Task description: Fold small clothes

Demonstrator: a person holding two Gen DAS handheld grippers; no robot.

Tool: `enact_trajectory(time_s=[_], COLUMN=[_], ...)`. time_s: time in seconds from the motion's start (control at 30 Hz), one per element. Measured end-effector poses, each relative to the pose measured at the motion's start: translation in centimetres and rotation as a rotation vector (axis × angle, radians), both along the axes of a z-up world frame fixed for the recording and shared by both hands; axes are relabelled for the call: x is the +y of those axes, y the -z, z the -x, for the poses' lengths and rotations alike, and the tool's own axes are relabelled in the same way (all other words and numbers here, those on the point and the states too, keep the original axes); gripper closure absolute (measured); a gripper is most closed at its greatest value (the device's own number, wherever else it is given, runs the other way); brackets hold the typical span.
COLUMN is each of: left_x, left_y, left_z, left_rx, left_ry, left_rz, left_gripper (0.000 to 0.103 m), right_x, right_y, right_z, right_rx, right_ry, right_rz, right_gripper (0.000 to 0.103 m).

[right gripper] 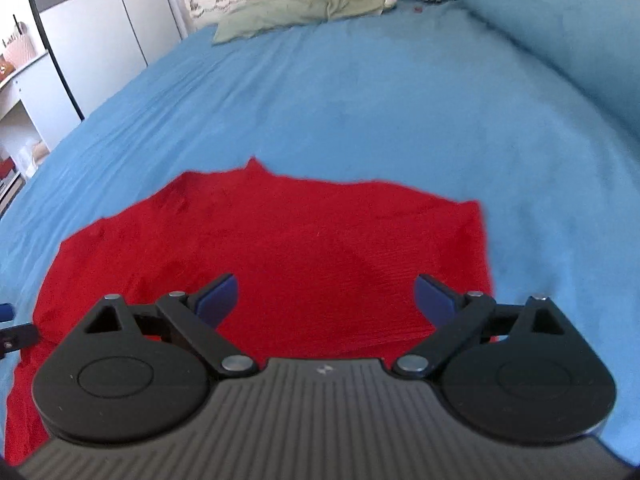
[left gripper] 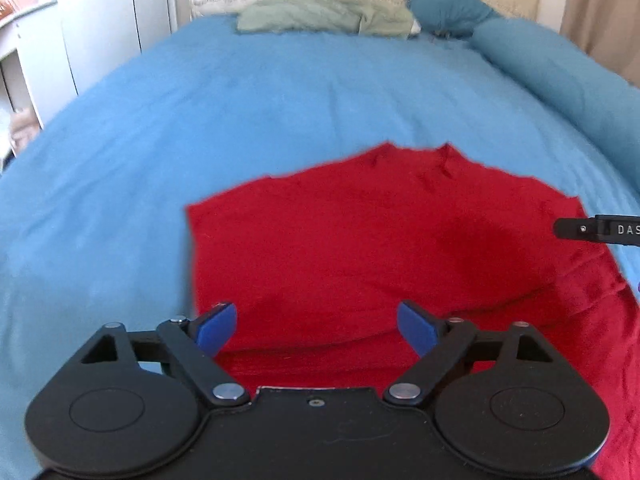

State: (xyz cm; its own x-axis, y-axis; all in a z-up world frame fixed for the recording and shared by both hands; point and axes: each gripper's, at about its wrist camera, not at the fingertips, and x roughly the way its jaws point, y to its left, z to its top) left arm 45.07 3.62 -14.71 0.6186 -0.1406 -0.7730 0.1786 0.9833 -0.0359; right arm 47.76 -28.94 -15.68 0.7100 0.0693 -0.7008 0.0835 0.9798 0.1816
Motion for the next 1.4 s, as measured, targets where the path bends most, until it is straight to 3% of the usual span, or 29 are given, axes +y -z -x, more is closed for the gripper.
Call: enact_trajectory(time_s=[0.13, 0.3, 0.43, 0.57, 0.8, 1.0, 1.07, 1.23, 1.4], left_x=[0.0, 0.1, 0.6, 2.2, 5.6, 7.8, 8.1, 8.0, 7.4], left_y=[2.8, 2.5, -0.8, -5.2, -9.9, -8.8, -7.6, -3.9, -1.3], left_z=[-1.3, -1.4, 0.6, 4.4, 12.3, 18.9, 21.2, 25.4, 26.9], left_rx=[0.089, 0.062, -0.028, -0.088, -0.062, 0.088, 0.132, 0.268, 0.339], left_ry=[-0.066, -0.052, -0.03, 0.0, 0.005, -0.063, -0.077, -0.121, -0.128], left_rz=[0.015, -0.008, -0.045, -0.058, -0.005, 0.023, 0.012, -0.029, -0.038], left_gripper=[0.012, 0.014, 0.014, 0.013, 0.012, 0.018, 0.023, 0.036, 0.044], right_x=[-0.6, -1.0, -2.8, -4.5, -5.9, -4.8, -4.5, -3.0, -1.8], right_y=[2.3, 2.0, -0.5, -4.8, -10.9, -10.7, -9.2, -4.6, -1.7], right_z=[-0.9, 0.1, 2.1, 6.6, 16.7, 26.0, 28.3, 31.9, 34.0], right_rx=[0.034, 0.022, -0.024, -0.092, -0.105, 0.042, 0.112, 0.285, 0.39], right_ry=[0.032, -0.007, 0.007, -0.014, -0.01, 0.034, 0.041, 0.058, 0.078], right_rz=[-0.018, -0.012, -0.037, -0.017, -0.014, -0.027, -0.045, -0.045, -0.063], right_gripper=[0.0, 0.0, 0.0, 0.0, 0.0, 0.0, 0.0, 0.015, 0.022])
